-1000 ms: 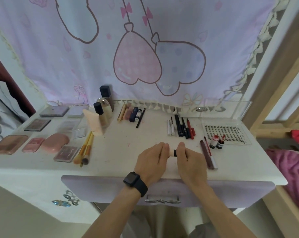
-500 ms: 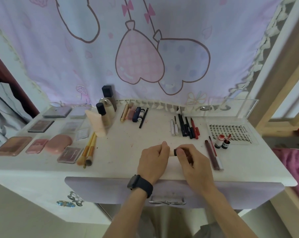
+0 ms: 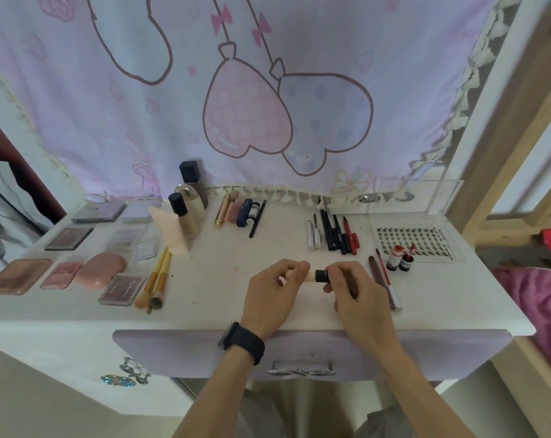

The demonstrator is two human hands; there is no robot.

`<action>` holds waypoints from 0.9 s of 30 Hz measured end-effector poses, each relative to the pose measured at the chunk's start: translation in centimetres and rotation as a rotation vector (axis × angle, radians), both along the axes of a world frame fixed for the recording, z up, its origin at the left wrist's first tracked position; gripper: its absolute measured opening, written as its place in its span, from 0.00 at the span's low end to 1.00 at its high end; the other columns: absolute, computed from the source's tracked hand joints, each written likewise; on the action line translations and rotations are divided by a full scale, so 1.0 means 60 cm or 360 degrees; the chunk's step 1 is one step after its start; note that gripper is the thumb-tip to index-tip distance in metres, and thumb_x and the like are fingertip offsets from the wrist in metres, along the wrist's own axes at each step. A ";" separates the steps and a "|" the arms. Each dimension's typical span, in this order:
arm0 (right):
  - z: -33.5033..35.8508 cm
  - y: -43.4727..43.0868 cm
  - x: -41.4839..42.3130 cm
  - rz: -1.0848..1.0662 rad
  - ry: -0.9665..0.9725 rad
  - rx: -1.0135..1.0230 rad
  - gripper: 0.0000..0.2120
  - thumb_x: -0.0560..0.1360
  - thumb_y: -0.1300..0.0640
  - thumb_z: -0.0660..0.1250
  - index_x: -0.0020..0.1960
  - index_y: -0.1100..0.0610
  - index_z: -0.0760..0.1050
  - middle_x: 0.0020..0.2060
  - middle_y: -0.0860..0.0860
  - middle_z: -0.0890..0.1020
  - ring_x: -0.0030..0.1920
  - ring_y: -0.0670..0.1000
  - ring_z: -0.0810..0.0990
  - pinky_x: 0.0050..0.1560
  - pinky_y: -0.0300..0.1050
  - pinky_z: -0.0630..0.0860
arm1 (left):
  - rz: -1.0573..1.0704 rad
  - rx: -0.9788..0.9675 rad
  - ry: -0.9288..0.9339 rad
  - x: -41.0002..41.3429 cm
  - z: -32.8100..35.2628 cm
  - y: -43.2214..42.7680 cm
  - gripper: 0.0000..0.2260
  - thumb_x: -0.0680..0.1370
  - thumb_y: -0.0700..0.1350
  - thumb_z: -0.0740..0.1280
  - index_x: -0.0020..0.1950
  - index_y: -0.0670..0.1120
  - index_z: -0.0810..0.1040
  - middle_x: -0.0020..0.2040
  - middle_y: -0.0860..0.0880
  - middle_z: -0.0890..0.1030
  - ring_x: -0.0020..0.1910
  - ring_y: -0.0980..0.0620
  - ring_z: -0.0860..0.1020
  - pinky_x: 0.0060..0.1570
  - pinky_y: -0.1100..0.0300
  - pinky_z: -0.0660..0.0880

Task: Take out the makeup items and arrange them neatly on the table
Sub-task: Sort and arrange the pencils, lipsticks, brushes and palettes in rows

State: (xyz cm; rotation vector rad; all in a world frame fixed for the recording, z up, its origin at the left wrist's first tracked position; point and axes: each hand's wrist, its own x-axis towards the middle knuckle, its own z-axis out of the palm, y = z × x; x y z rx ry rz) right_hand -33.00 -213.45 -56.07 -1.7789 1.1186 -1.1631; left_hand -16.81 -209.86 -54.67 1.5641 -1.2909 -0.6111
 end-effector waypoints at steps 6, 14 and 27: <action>0.010 0.003 0.000 0.0016 -0.0086 -0.0017 0.15 0.82 0.59 0.64 0.56 0.38 0.72 0.50 0.33 0.80 0.33 0.46 0.81 0.36 0.33 0.75 | -0.0147 0.0082 0.0223 0.015 0.012 0.006 0.11 0.71 0.59 0.73 0.53 0.61 0.85 0.46 0.57 0.84 0.37 0.56 0.75 0.41 0.60 0.76; 0.010 -0.008 -0.003 0.0043 -0.0062 0.0103 0.05 0.79 0.42 0.65 0.50 0.41 0.78 0.34 0.42 0.84 0.28 0.44 0.79 0.30 0.37 0.75 | -0.0157 0.0083 0.0337 0.025 0.014 0.005 0.10 0.70 0.50 0.78 0.49 0.62 0.86 0.46 0.55 0.86 0.45 0.55 0.82 0.48 0.70 0.76; 0.014 -0.014 -0.005 0.0143 0.0014 0.0227 0.08 0.77 0.40 0.65 0.52 0.41 0.78 0.39 0.40 0.86 0.31 0.43 0.81 0.33 0.33 0.75 | -0.0200 0.0105 0.0524 0.038 0.019 0.007 0.10 0.72 0.43 0.77 0.50 0.56 0.87 0.50 0.55 0.86 0.52 0.50 0.82 0.55 0.63 0.77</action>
